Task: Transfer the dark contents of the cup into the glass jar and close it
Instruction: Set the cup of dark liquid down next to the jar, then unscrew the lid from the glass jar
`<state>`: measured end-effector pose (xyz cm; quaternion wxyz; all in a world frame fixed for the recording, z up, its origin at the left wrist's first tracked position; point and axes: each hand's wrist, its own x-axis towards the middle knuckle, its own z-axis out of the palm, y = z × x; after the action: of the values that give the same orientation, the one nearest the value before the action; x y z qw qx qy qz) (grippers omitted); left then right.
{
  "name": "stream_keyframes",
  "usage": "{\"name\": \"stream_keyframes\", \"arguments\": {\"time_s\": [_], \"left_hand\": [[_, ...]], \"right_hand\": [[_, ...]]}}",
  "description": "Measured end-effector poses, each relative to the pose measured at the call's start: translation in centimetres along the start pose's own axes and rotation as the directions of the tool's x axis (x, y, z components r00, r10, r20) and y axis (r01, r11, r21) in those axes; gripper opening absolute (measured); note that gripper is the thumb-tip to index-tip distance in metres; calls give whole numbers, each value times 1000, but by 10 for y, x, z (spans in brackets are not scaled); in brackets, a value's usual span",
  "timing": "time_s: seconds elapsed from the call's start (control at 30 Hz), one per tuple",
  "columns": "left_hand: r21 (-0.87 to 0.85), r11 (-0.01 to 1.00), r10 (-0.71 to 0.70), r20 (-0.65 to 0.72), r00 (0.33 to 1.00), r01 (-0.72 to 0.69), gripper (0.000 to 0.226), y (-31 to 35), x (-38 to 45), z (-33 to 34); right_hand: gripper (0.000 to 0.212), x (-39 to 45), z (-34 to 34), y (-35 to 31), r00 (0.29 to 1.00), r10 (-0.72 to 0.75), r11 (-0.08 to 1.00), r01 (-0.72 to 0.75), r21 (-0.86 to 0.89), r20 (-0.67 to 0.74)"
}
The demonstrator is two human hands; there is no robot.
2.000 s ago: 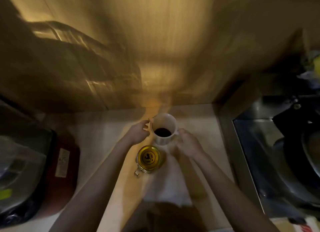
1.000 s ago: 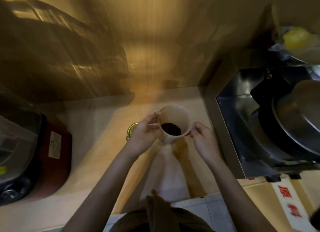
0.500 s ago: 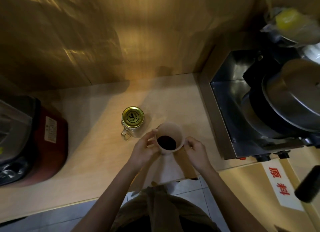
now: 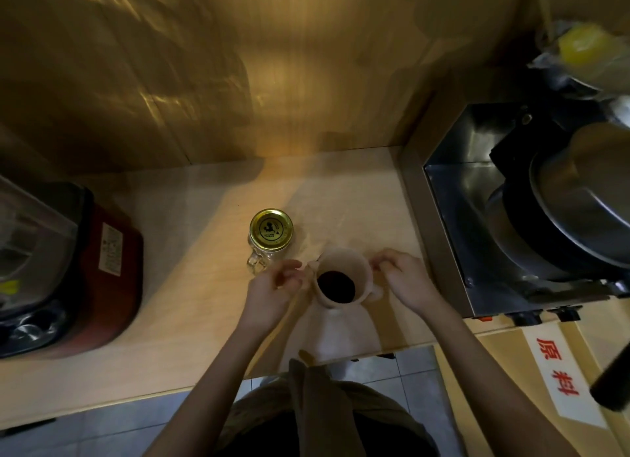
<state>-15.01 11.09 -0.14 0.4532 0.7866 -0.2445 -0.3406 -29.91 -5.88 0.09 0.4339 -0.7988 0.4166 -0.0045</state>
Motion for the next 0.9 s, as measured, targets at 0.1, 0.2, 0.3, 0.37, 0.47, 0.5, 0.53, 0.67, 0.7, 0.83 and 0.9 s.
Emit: {"name": "stream_keyframes", "arguments": {"time_s": [0.1, 0.2, 0.3, 0.37, 0.47, 0.5, 0.53, 0.67, 0.7, 0.83, 0.9], "left_hand": [[-10, 995, 101, -149, 984, -104, 16, 1, 1, -11], [51, 986, 167, -321, 932, -159, 23, -4, 3, -21], [155, 983, 150, -333, 931, -103, 60, -17, 15, -28], [182, 980, 120, -262, 957, -73, 84, -26, 24, -28], [221, 974, 80, -132, 988, -50, 109, -36, 36, -23], [230, 972, 67, -102, 992, -42, 112, -39, 40, -21], [233, 972, 59, -86, 995, -38, 111, -41, 44, -19], [198, 980, 65, -147, 987, -35, 96, -45, 54, -14], [188, 981, 70, -176, 982, -36, 91, -46, 56, -13], [168, 986, 62, -219, 974, -25, 88, -50, 59, -13], [181, 983, 62, -222, 973, -21, 89, -53, 61, -14]], "right_hand": [[21, 11, -4, -21, 990, -127, 986, 119, -117, -61], [30, 22, 8, -44, 974, -228, 963, 225, -146, -5], [50, 34, 29, -70, 927, -368, 902, 374, -216, 69], [65, 42, 44, -84, 901, -419, 852, 433, -294, 110], [79, 54, 65, -97, 876, -449, 768, 480, -425, 178], [82, 58, 72, -100, 869, -452, 729, 490, -478, 202], [85, 61, 77, -102, 863, -458, 690, 497, -525, 215], [80, 73, 85, -102, 840, -502, 632, 518, -577, 206], [78, 76, 83, -100, 828, -518, 637, 541, -549, 214], [71, 89, 66, -90, 851, -497, 823, 524, -219, 171], [65, 101, 58, -81, 911, -391, 920, 387, 57, 131]]}}
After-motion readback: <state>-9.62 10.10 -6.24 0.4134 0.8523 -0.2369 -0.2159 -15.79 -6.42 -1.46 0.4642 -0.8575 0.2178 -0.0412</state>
